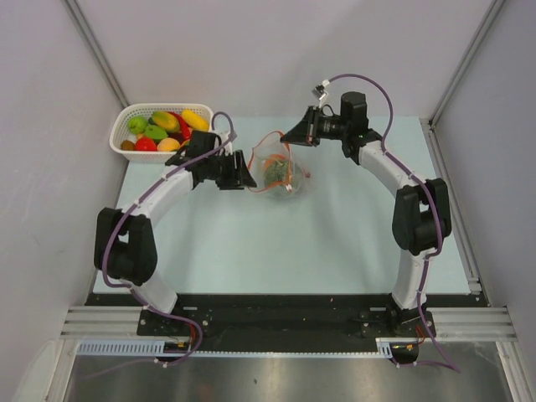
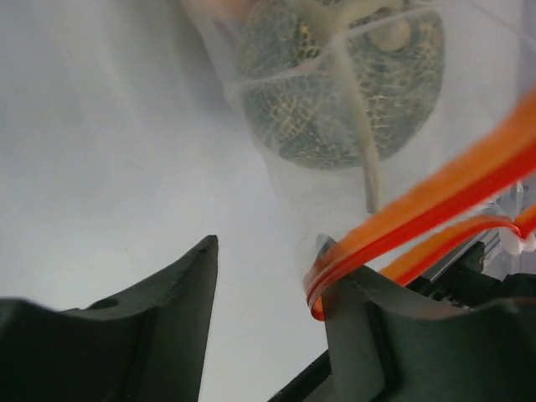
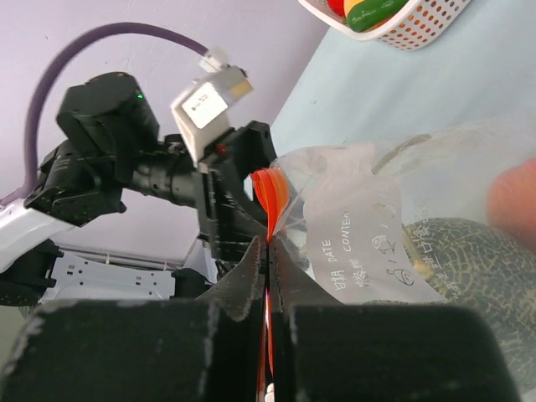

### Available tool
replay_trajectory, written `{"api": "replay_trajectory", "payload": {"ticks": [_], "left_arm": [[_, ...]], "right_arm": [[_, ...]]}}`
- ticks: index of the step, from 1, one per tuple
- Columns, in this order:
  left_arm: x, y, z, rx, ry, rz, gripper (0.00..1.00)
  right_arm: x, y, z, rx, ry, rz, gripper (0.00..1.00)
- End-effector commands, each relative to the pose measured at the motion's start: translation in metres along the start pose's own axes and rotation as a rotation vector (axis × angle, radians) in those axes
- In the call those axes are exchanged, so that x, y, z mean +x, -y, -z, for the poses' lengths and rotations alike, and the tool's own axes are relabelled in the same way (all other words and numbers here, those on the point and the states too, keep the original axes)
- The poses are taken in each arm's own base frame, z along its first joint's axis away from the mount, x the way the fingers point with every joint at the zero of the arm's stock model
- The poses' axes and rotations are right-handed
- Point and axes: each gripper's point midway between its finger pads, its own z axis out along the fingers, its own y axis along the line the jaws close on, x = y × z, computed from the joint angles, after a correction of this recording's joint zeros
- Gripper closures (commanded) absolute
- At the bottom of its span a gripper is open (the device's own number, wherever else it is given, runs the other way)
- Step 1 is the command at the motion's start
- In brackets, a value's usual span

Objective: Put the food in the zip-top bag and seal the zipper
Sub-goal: Adjust the zipper food storage bag at the center of the board.

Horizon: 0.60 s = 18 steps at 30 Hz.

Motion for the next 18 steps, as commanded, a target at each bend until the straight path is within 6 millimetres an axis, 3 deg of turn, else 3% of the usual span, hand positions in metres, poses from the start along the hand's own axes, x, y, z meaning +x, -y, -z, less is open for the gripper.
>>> {"api": "replay_trajectory", "payload": {"ticks": [1, 2, 4, 5, 6, 8, 11, 14, 18], "left_arm": [[-0.017, 0.02, 0.009, 0.024, 0.034, -0.022, 0.55], [-0.019, 0.032, 0.014, 0.076, 0.026, -0.055, 0.8], [-0.019, 0.048, 0.024, 0.134, 0.0, -0.088, 1.0], [-0.027, 0.068, 0.037, 0.202, -0.003, -0.129, 1.0], [-0.02, 0.077, 0.046, 0.237, -0.046, -0.125, 1.0], [-0.024, 0.106, 0.068, 0.34, -0.053, -0.18, 1.0], [-0.029, 0.12, 0.081, 0.374, -0.053, -0.167, 1.0], [-0.036, 0.116, 0.072, 0.351, -0.061, -0.128, 1.0], [-0.042, 0.083, 0.042, 0.242, -0.083, -0.048, 1.0]], "right_arm": [[-0.017, -0.04, 0.011, -0.032, 0.048, 0.093, 1.0], [-0.015, -0.043, 0.013, -0.028, 0.044, 0.09, 1.0], [-0.017, -0.044, 0.017, -0.015, 0.046, 0.101, 1.0], [-0.016, -0.047, 0.022, 0.002, 0.039, 0.086, 1.0], [-0.014, -0.045, 0.026, 0.022, 0.029, 0.092, 1.0], [-0.012, -0.051, 0.035, 0.056, 0.01, 0.081, 1.0], [-0.004, -0.046, 0.041, 0.123, -0.022, 0.12, 1.0], [0.002, -0.021, 0.042, 0.208, -0.049, 0.128, 1.0], [0.006, 0.014, 0.036, 0.274, -0.065, 0.146, 1.0]]}}
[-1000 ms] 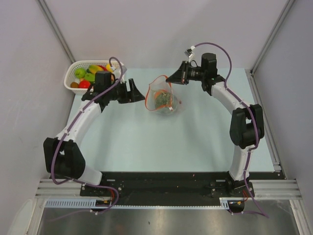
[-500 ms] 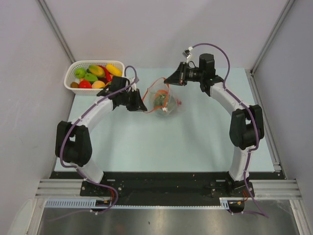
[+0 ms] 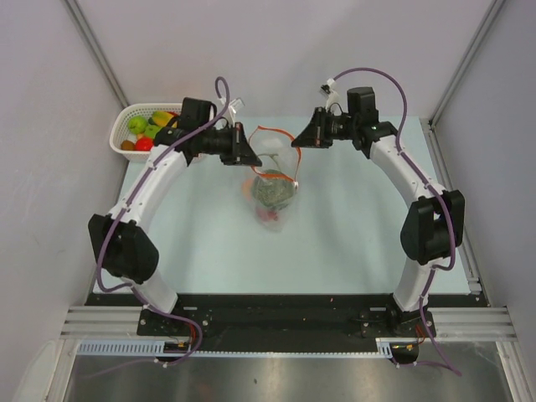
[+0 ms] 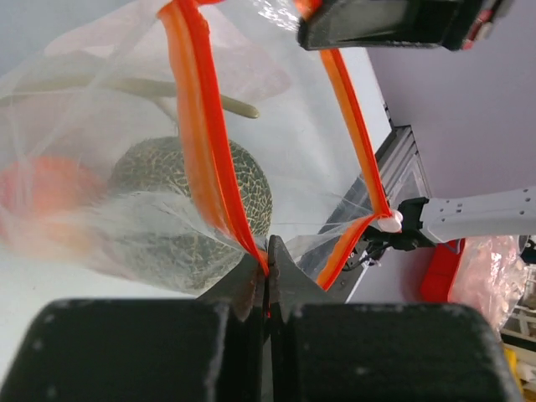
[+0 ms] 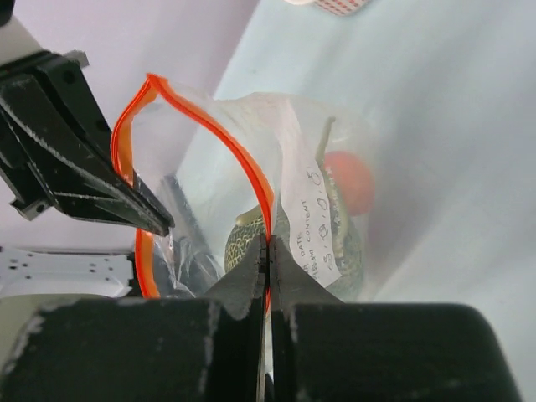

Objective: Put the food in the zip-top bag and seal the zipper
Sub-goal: Adjust the zipper food storage bag at the center of the board.

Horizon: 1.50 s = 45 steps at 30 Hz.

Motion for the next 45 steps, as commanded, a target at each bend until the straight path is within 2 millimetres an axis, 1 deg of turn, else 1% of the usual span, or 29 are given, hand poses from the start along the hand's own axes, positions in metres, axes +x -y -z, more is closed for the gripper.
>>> {"api": "replay_trajectory", "payload": {"ticks": [1, 3, 6, 7, 9, 10, 11, 13, 14, 15, 16, 17, 18, 19, 20, 21, 22, 23, 24, 25, 26, 27, 28, 32, 33, 36, 38, 42, 45], "left_arm": [[-0.002, -0.027, -0.013, -0.056, -0.029, 0.076, 1.0], [-0.011, -0.037, -0.009, -0.09, -0.001, 0.062, 0.96], [-0.037, -0.047, 0.004, -0.137, 0.092, -0.008, 0.81], [-0.046, -0.044, 0.012, -0.138, 0.125, -0.035, 0.7], [-0.066, -0.051, 0.029, -0.137, 0.192, -0.054, 0.48], [-0.078, -0.052, 0.039, -0.148, 0.225, -0.078, 0.3], [-0.091, -0.063, 0.054, -0.17, 0.272, -0.091, 0.22], [-0.108, -0.077, 0.073, -0.206, 0.331, -0.165, 0.01], [-0.119, -0.103, 0.088, -0.293, 0.374, -0.178, 0.0], [-0.127, -0.117, 0.093, -0.35, 0.391, -0.24, 0.0], [-0.135, -0.136, 0.107, -0.423, 0.415, -0.258, 0.0], [-0.137, -0.171, 0.111, -0.509, 0.403, -0.247, 0.0], [-0.14, -0.191, 0.116, -0.587, 0.385, -0.297, 0.0], [-0.149, -0.202, 0.127, -0.643, 0.394, -0.314, 0.0], [-0.146, -0.233, 0.121, -0.688, 0.352, -0.299, 0.0], [-0.155, -0.238, 0.127, -0.714, 0.344, -0.337, 0.01], [-0.155, -0.252, 0.127, -0.734, 0.328, -0.322, 0.02], [-0.15, -0.275, 0.116, -0.732, 0.289, -0.291, 0.04], [-0.158, -0.278, 0.12, -0.725, 0.296, -0.285, 0.1], [-0.158, -0.287, 0.121, -0.713, 0.297, -0.266, 0.12], [-0.159, -0.293, 0.119, -0.703, 0.298, -0.254, 0.14], [-0.158, -0.306, 0.115, -0.694, 0.297, -0.227, 0.19], [-0.157, -0.309, 0.111, -0.68, 0.294, -0.217, 0.21], [-0.14, -0.324, 0.091, -0.619, 0.263, -0.144, 0.22], [-0.132, -0.33, 0.085, -0.607, 0.246, -0.119, 0.23], [-0.117, -0.342, 0.076, -0.602, 0.22, -0.068, 0.25], [-0.111, -0.347, 0.072, -0.601, 0.212, -0.034, 0.28], [-0.099, -0.351, 0.06, -0.56, 0.189, 0.011, 0.39], [-0.093, -0.355, 0.057, -0.537, 0.198, 0.069, 0.4]], "right_arm": [[0.001, 0.026, -0.002, 0.096, -0.015, 0.075, 1.0], [0.001, 0.03, -0.004, 0.101, -0.017, 0.084, 1.0], [0.0, 0.029, -0.008, 0.092, -0.016, 0.091, 1.0], [0.0, 0.029, -0.009, 0.09, -0.014, 0.095, 1.0], [-0.001, 0.028, -0.011, 0.088, -0.014, 0.1, 1.0], [-0.001, 0.029, -0.012, 0.089, -0.013, 0.1, 1.0], [-0.003, 0.029, -0.011, 0.091, -0.01, 0.102, 1.0], [-0.006, 0.026, -0.012, 0.086, -0.005, 0.109, 1.0], [-0.007, 0.028, -0.012, 0.087, -0.003, 0.108, 1.0], [-0.008, 0.026, -0.012, 0.08, 0.0, 0.107, 1.0], [-0.011, 0.023, -0.012, 0.074, 0.006, 0.115, 1.0], [-0.01, 0.024, -0.014, 0.073, 0.002, 0.109, 1.0], [-0.01, 0.023, -0.014, 0.068, 0.002, 0.108, 1.0], [-0.011, 0.022, -0.015, 0.066, 0.003, 0.107, 1.0], [-0.012, 0.022, -0.015, 0.064, 0.005, 0.108, 1.0], [-0.011, 0.021, -0.016, 0.061, 0.004, 0.107, 1.0], [-0.012, 0.021, -0.016, 0.061, 0.007, 0.107, 1.0], [-0.011, 0.021, -0.016, 0.058, 0.003, 0.105, 1.0], [-0.012, 0.02, -0.016, 0.056, 0.005, 0.109, 1.0], [-0.012, 0.02, -0.016, 0.057, 0.005, 0.11, 1.0], [-0.012, 0.02, -0.016, 0.057, 0.005, 0.11, 1.0], [-0.012, 0.019, -0.016, 0.056, 0.004, 0.112, 1.0], [-0.012, 0.02, -0.016, 0.057, 0.005, 0.112, 1.0], [-0.013, 0.019, -0.016, 0.054, 0.005, 0.112, 1.0], [-0.013, 0.019, -0.017, 0.052, 0.005, 0.112, 1.0], [-0.015, 0.017, -0.017, 0.049, 0.009, 0.117, 1.0], [-0.015, 0.018, -0.017, 0.048, 0.008, 0.115, 1.0], [-0.015, 0.017, -0.018, 0.046, 0.008, 0.113, 1.0], [-0.015, 0.017, -0.018, 0.047, 0.009, 0.113, 1.0]]}}
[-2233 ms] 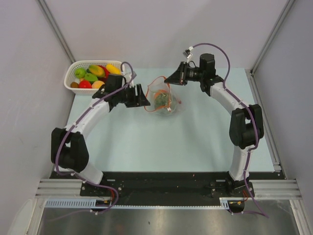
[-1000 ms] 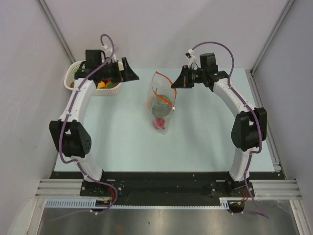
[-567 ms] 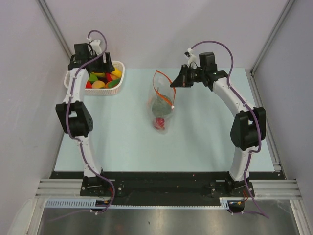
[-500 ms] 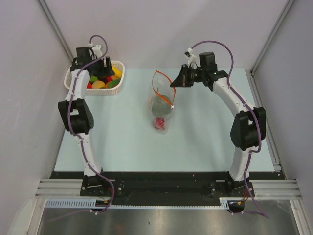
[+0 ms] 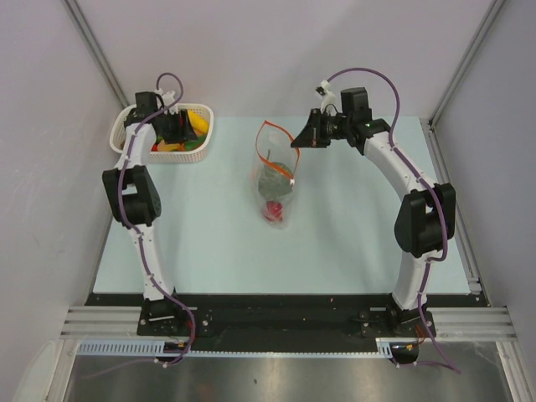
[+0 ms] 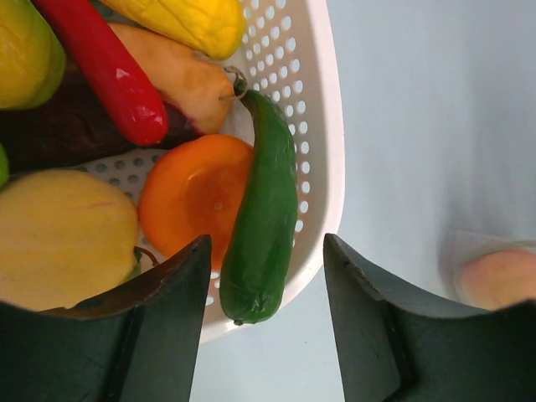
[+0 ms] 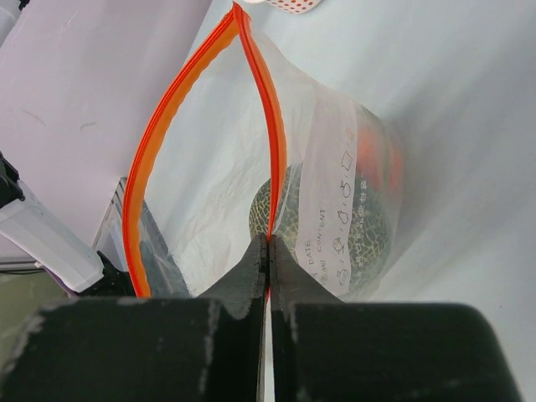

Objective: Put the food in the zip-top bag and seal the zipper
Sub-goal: Adjust the zipper food storage bag at the center of the board, then pick up the fake vegetable from the bin.

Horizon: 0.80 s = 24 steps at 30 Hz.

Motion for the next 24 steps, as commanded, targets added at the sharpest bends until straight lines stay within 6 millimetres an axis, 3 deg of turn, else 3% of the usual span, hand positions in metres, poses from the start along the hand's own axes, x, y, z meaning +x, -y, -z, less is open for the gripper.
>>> {"api": "replay_trajectory", "payload": {"ticks": [1, 7, 11, 17, 20, 22, 24], "left_arm": [[0.009, 0.003, -0.007, 0.051, -0.01, 0.081, 0.4], [0.016, -0.001, -0.011, 0.04, -0.024, 0.1, 0.42], [0.006, -0.002, 0.001, 0.037, 0.008, 0.1, 0.67], [-0.049, 0.021, 0.068, 0.003, 0.177, 0.002, 0.83], [-0.064, 0.051, 0.104, 0.047, 0.21, -0.015, 0.88], [-0.072, 0.085, 0.13, 0.13, 0.223, -0.008, 0.92], [-0.056, 0.131, 0.146, 0.251, 0.154, -0.005, 0.94]], "right_arm": [[-0.02, -0.016, 0.0, -0.047, 0.042, 0.058, 1.0], [-0.019, -0.019, 0.001, -0.05, 0.04, 0.06, 1.0], [-0.019, -0.022, 0.0, -0.055, 0.04, 0.065, 1.0], [-0.019, -0.029, -0.002, -0.074, 0.04, 0.061, 1.0], [-0.017, -0.036, -0.005, -0.091, 0.035, 0.061, 1.0], [-0.016, -0.04, -0.007, -0.1, 0.034, 0.061, 1.0], [-0.016, -0.042, -0.007, -0.102, 0.036, 0.059, 1.0]]}}
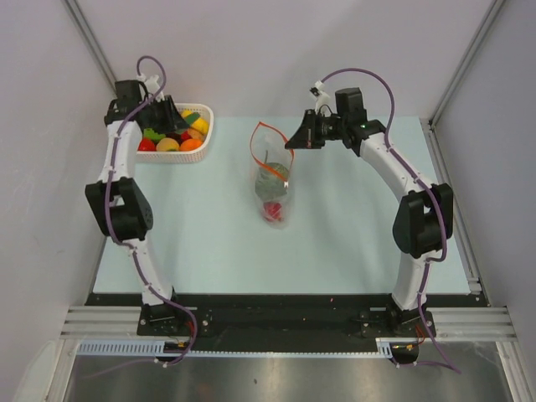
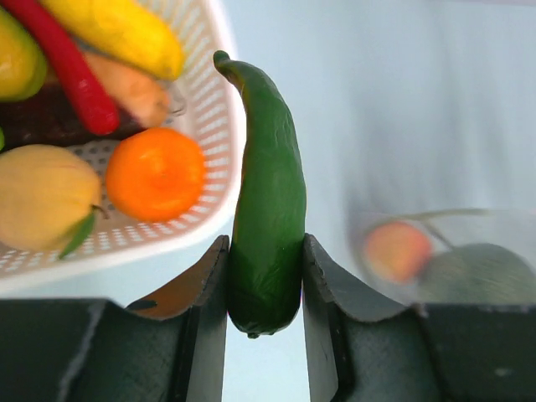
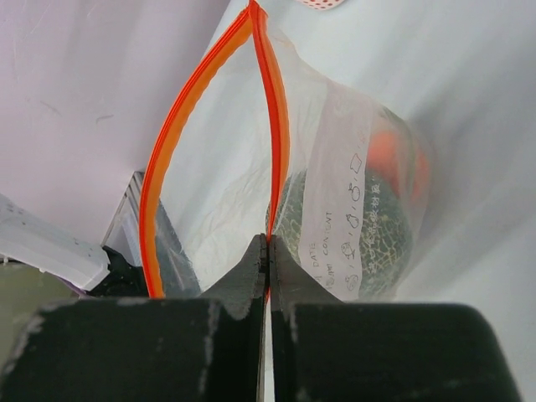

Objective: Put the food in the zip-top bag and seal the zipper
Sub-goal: Pick up the fake vegetable from the bin, then place the fake vegetable in the zipper food storage bag.

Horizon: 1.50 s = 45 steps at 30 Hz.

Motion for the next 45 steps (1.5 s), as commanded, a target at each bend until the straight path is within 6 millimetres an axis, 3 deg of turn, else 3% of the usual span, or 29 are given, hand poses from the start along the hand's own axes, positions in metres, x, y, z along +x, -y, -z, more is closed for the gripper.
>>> {"api": "replay_trajectory", "payload": {"ticks": [1, 2, 5, 6, 7, 8, 11, 16, 22, 26, 27, 34, 35, 36, 39, 41, 43, 45], "left_arm": [[-0.028, 0.121, 0.087, 0.236, 0.053, -0.07, 0.96], [-0.013, 0.147, 0.093, 0.289, 0.001, -0.07, 0.98], [0.007, 0.203, 0.129, 0.461, -0.028, -0.076, 0.97], [0.01, 0.213, 0.14, 0.498, -0.024, -0.058, 0.97], [0.027, 0.233, 0.143, 0.578, -0.068, -0.047, 0.97], [0.027, 0.246, 0.162, 0.607, -0.039, -0.066, 0.97], [0.043, 0.27, 0.175, 0.675, -0.069, -0.023, 0.98], [0.078, 0.273, 0.159, 0.587, -0.225, 0.135, 1.0], [0.092, 0.253, 0.138, 0.401, -0.296, 0.32, 0.98], [0.088, 0.256, 0.126, 0.353, -0.298, 0.407, 0.88], [0.078, 0.257, 0.125, 0.332, -0.263, 0.394, 0.87], [0.061, 0.256, 0.092, 0.186, -0.207, 0.387, 0.88], [0.06, 0.254, 0.085, 0.164, -0.204, 0.398, 0.85], [0.055, 0.256, 0.085, 0.157, -0.19, 0.396, 0.72], [0.05, 0.26, 0.08, 0.175, -0.19, 0.413, 0.56], [0.039, 0.266, 0.083, 0.205, -0.159, 0.389, 0.34], [0.017, 0.275, 0.092, 0.245, -0.078, 0.346, 0.06], [0.0, 0.275, 0.103, 0.259, -0.009, 0.325, 0.0]], "right_arm": [[-0.019, -0.026, -0.002, -0.064, 0.043, 0.056, 1.0], [-0.02, -0.026, -0.001, -0.064, 0.046, 0.05, 1.0], [-0.02, -0.028, -0.004, -0.071, 0.047, 0.049, 1.0], [-0.021, -0.028, -0.004, -0.072, 0.049, 0.05, 1.0], [-0.022, -0.029, -0.004, -0.073, 0.052, 0.055, 1.0], [-0.022, -0.029, -0.004, -0.073, 0.05, 0.051, 1.0], [-0.021, -0.033, -0.005, -0.078, 0.049, 0.05, 1.0], [-0.022, -0.033, -0.005, -0.062, 0.055, 0.048, 1.0], [-0.019, -0.035, -0.003, -0.059, 0.059, 0.036, 1.0], [-0.018, -0.041, -0.004, -0.073, 0.054, 0.042, 1.0], [-0.017, -0.041, -0.005, -0.075, 0.051, 0.04, 1.0], [-0.016, -0.048, -0.006, -0.085, 0.05, 0.051, 1.0], [-0.016, -0.049, -0.006, -0.085, 0.051, 0.055, 1.0], [-0.015, -0.051, -0.006, -0.086, 0.05, 0.058, 1.0], [-0.016, -0.051, -0.005, -0.083, 0.052, 0.067, 1.0], [-0.016, -0.051, -0.005, -0.079, 0.055, 0.071, 1.0], [-0.016, -0.05, -0.005, -0.075, 0.054, 0.08, 1.0], [-0.016, -0.048, -0.004, -0.071, 0.053, 0.081, 1.0]]}}
